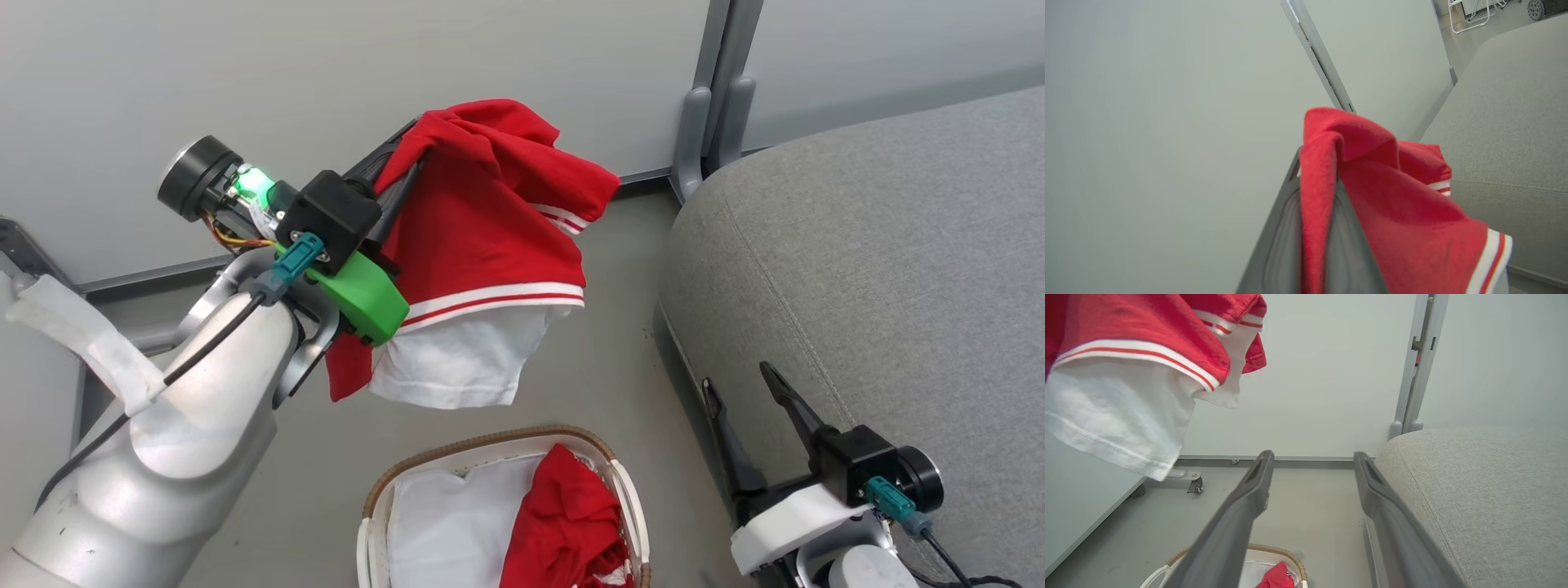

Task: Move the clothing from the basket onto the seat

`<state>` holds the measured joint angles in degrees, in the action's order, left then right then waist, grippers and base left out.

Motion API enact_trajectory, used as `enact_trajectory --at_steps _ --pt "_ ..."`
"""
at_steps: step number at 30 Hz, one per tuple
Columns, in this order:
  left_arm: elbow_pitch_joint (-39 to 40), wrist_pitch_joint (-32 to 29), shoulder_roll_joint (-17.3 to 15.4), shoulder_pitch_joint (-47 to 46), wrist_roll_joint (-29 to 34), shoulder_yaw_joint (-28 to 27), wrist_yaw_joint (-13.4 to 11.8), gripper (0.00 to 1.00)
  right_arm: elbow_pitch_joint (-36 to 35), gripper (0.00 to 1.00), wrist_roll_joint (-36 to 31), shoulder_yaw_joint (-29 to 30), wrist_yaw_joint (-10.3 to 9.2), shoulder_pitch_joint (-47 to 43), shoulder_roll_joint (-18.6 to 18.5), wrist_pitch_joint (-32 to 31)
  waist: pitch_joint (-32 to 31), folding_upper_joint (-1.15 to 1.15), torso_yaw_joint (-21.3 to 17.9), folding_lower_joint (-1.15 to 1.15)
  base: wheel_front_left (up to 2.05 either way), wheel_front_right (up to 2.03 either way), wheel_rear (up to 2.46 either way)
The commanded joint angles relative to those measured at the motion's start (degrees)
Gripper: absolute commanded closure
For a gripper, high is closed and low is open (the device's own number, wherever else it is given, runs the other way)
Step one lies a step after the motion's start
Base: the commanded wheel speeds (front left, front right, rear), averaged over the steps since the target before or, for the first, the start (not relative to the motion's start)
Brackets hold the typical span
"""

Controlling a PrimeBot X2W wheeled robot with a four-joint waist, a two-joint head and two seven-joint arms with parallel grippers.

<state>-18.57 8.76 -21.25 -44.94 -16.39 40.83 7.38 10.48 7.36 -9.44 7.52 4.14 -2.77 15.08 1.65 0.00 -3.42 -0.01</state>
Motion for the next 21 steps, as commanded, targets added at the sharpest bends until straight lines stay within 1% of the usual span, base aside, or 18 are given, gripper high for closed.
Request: enact_trajectory --at_steps 1,7,11,17,21 --pt "0.73 -0.27 -0.35 -1.01 -0.31 0.22 0.17 1.0 0.02 0.0 -0.63 -0.49 -0.06 -0.37 -0.21 0.14 -0.44 0.0 0.1 0.01 0.0 0.0 0.0" --pt "3.53 -1.5 -0.35 -1.84 -1.15 2.27 0.17 1.0 0.15 0.0 -1.53 -3.61 -0.06 2.45 -0.21 0.14 -1.09 0.0 0.68 0.01 0.0 0.0 0.0" --pt "5.14 -2.0 0.05 -2.3 -1.71 3.07 0.16 1.0 0.97 0.0 -0.98 -7.33 -0.06 5.51 -0.23 0.14 -1.32 0.0 1.24 0.01 0.0 0.0 0.0" --pt "6.74 -2.28 0.84 -2.77 -1.93 4.1 0.16 1.0 5.08 0.0 7.7 -12.21 -0.06 9.83 -0.25 0.14 -1.51 0.0 2.19 0.01 0.0 0.0 0.0" --pt "8.15 -2.47 1.12 -2.77 -1.98 4.95 0.16 1.0 8.26 0.0 10.59 -16.01 -0.06 12.92 -0.22 0.14 -1.47 0.0 2.72 0.01 0.0 0.0 0.0"
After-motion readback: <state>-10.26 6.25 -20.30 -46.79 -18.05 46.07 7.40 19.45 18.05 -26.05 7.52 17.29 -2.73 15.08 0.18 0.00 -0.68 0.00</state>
